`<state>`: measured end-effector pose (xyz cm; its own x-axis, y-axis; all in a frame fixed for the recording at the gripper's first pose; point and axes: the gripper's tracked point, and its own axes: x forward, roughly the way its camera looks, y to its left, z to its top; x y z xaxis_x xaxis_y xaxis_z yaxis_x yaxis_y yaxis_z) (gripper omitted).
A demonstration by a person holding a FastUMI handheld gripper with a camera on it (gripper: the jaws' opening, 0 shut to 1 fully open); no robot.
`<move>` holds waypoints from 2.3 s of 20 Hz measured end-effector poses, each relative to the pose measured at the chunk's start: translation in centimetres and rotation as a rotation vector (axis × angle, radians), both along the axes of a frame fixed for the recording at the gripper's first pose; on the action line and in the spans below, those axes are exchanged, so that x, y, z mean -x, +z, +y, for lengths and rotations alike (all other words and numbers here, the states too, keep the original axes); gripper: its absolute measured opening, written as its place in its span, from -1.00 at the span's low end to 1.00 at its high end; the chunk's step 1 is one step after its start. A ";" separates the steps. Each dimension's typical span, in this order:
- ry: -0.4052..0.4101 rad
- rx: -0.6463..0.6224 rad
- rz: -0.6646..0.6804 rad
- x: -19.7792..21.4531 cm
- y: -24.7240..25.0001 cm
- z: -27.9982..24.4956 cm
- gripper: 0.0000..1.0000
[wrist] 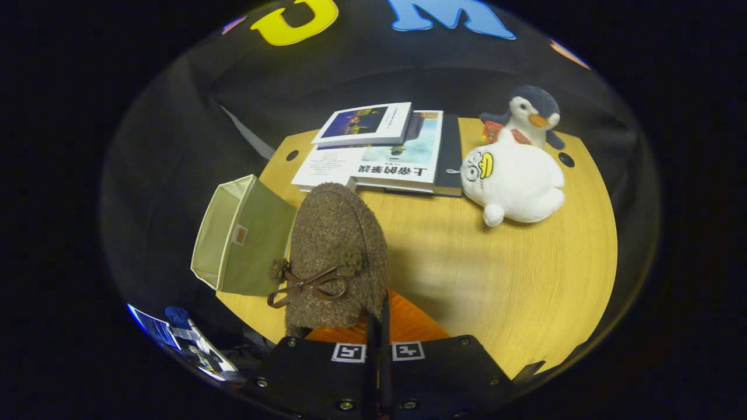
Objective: Open the storage box then place both shoes into the box .Put the left shoe in first, then the right shoe, with the right side of both shoes facing outward in a uniform manner.
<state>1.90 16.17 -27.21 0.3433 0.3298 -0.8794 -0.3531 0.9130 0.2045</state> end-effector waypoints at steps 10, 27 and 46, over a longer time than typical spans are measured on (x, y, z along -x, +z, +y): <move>0.212 -0.056 0.015 1.9 2.3 16.1 -0.95; 0.320 0.002 0.006 0.4 0.7 32.8 -0.96; 0.390 0.027 -0.087 -0.3 0.6 35.2 0.53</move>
